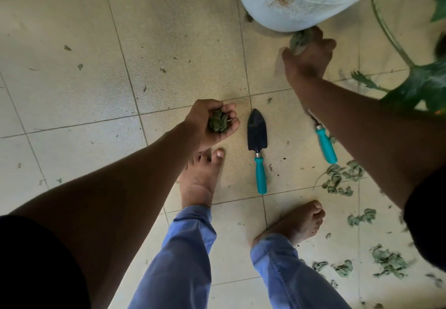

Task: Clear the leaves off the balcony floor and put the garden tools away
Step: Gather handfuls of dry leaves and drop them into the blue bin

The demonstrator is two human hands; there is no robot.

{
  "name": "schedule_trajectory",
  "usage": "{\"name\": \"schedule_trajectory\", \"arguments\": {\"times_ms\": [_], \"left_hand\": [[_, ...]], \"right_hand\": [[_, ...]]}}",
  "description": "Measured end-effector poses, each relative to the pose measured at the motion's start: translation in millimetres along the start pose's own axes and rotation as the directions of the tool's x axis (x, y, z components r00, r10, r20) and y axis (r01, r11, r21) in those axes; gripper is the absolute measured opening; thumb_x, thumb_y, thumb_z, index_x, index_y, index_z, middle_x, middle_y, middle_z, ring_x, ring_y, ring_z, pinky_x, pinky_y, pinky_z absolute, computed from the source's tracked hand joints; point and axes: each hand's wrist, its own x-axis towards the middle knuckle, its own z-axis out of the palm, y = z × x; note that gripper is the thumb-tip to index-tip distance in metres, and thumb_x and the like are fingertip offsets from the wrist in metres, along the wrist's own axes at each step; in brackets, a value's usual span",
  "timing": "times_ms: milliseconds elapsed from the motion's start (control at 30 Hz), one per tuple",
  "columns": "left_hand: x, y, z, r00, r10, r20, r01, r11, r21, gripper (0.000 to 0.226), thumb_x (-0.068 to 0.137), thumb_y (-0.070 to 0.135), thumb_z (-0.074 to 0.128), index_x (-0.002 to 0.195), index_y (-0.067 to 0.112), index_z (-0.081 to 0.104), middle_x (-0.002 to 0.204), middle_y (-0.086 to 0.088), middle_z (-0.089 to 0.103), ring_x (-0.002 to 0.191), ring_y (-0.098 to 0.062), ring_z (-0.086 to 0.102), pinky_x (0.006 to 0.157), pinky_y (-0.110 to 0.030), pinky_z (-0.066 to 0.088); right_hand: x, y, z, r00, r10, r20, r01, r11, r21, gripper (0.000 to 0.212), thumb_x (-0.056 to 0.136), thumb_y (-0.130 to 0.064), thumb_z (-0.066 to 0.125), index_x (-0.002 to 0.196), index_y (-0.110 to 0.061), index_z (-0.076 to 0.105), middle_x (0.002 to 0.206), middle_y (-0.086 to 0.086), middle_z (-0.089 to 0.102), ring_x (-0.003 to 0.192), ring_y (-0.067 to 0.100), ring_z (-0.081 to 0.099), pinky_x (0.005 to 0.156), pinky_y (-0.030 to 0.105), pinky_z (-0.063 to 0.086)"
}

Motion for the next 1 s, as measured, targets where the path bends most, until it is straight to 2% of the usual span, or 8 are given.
{"name": "schedule_trajectory", "arguments": {"times_ms": [133,267,400,567,667,733,867,1000], "left_hand": [[3.9,-1.3,-8.4,1.000,0.004,-0.003,-0.005,1.000,-0.015,0.029,0.099,0.016,0.050,0.089,0.000,0.072,0.080,-0.011,0.066,0.074,-0.020,0.065,0.068,-0.035,0.061],[1.7,-5.9,-5.7,1.000,0.005,-0.001,-0.005,1.000,-0.021,0.028,0.099,0.017,0.051,0.088,0.001,0.071,0.078,-0.012,0.066,0.072,-0.020,0.065,0.067,-0.034,0.061],[-2.3,-11.9,2.8,1.000,0.006,0.007,-0.006,0.999,-0.040,0.030,0.100,0.017,0.050,0.087,0.001,0.072,0.077,-0.012,0.066,0.073,-0.021,0.065,0.067,-0.034,0.062],[-7.8,-21.6,12.9,1.000,0.023,0.005,-0.023,0.997,-0.068,0.032,0.101,0.018,0.047,0.096,0.000,0.073,0.080,-0.013,0.068,0.076,-0.023,0.066,0.074,-0.036,0.062],[-6.6,-28.6,17.0,0.999,0.048,-0.024,-0.050,0.994,-0.097,0.032,0.101,0.019,0.046,0.098,0.000,0.072,0.086,-0.014,0.070,0.079,-0.025,0.069,0.076,-0.038,0.062],[-6.0,-32.8,19.7,0.998,0.061,-0.023,-0.062,0.993,-0.096,0.028,0.099,0.019,0.047,0.097,0.003,0.070,0.092,-0.015,0.070,0.076,-0.026,0.069,0.068,-0.035,0.061],[-9.8,-35.0,21.6,0.998,0.029,0.051,-0.021,0.990,-0.141,0.038,0.102,0.027,0.043,0.099,0.004,0.073,0.086,-0.015,0.072,0.070,-0.026,0.072,0.064,-0.030,0.058],[-11.5,-28.8,11.1,0.997,0.063,0.047,-0.053,0.980,-0.194,0.040,0.100,0.025,0.044,0.078,0.009,0.073,0.084,-0.010,0.070,0.076,-0.024,0.070,0.068,-0.029,0.056]], "right_hand": [[24.2,-3.5,6.3,0.999,0.036,-0.007,-0.037,0.994,-0.099,0.058,0.091,-0.044,0.067,0.141,-0.020,0.048,0.140,0.015,0.042,0.127,0.032,0.046,0.106,0.032,0.038],[18.7,8.7,7.3,0.999,-0.052,-0.008,0.052,0.998,-0.035,0.024,0.090,-0.023,0.062,0.113,-0.019,0.067,0.129,0.013,0.055,0.113,0.026,0.057,0.083,0.017,0.031],[-9.9,22.5,9.0,0.991,-0.119,0.058,0.108,0.981,0.161,0.018,0.085,-0.009,0.067,0.091,-0.025,0.073,0.107,0.007,0.069,0.087,0.015,0.063,0.078,0.023,0.052],[-75.1,24.5,-8.2,0.984,-0.153,0.089,0.111,0.925,0.364,0.014,0.087,-0.005,0.071,0.096,-0.014,0.076,0.095,-0.002,0.073,0.081,0.008,0.064,0.073,0.020,0.056],[-130.1,24.7,-26.3,0.934,-0.347,0.084,0.268,0.837,0.477,0.012,0.087,-0.005,0.072,0.098,-0.011,0.072,0.094,0.003,0.071,0.082,0.015,0.067,0.071,0.029,0.058],[-163.1,26.8,-33.8,0.880,-0.466,0.092,0.356,0.775,0.522,0.011,0.088,-0.006,0.072,0.098,-0.010,0.071,0.095,0.004,0.068,0.083,0.015,0.066,0.070,0.028,0.058],[-205.0,23.6,-34.1,0.811,-0.567,0.148,0.442,0.758,0.480,0.019,0.086,-0.013,0.070,0.106,-0.013,0.072,0.102,0.004,0.059,0.090,0.020,0.061,0.072,0.040,0.057],[-197.0,2.1,-34.2,0.788,-0.614,0.042,0.551,0.735,0.395,0.027,0.090,-0.017,0.060,0.115,-0.015,0.072,0.113,0.007,0.056,0.101,0.020,0.058,0.080,0.036,0.054]]}}
